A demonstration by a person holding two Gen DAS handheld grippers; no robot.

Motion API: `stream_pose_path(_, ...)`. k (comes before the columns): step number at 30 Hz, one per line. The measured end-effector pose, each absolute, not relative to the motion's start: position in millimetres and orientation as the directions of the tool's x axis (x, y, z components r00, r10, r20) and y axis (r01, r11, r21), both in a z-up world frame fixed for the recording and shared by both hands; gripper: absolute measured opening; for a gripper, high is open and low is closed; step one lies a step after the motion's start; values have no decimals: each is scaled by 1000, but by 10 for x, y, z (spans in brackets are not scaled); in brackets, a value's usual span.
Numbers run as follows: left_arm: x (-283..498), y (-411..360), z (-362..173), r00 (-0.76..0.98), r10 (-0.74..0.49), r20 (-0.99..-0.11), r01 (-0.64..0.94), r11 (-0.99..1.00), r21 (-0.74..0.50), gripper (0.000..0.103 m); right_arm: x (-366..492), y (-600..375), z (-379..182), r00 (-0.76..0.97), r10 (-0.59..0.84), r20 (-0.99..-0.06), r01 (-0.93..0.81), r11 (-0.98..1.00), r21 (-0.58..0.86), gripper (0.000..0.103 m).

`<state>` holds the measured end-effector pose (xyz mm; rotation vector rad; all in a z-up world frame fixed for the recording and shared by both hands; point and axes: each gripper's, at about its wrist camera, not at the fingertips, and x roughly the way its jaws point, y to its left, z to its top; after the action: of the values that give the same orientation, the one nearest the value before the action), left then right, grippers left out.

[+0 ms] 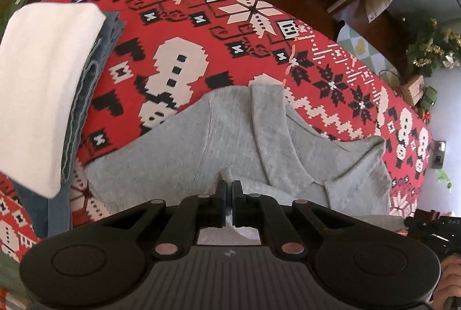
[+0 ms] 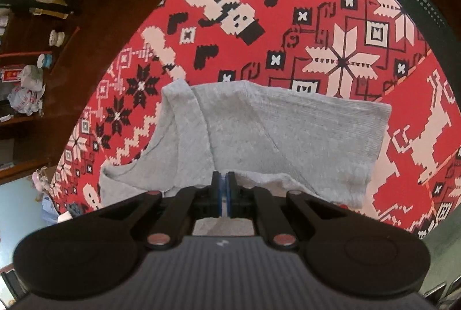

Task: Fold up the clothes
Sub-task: 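Lift the pinched hem with both grippers and carry it over toward the collar, then open both grippers to lay the hem onto the shirt body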

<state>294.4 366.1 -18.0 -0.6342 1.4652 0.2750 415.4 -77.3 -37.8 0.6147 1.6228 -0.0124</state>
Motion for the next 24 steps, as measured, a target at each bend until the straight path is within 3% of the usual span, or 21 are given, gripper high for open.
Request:
stream_pose_path(18,3223,3875,-606,77,-161,-984,-619,766,-174,4,4337,-959,-883,9,358,-934,516,798,311,3)
stream_pose_path(21,3249,3864,-650,64,-138,-988,-608,780,-148,10,4350,-961,-920,18,371,-928,508,796,328,8)
stream_pose_path(24,3185,3909,-647,70,-134,-989,-628,764,-148,23,4357,-974,-883,52,376,-925,503,790,350,13)
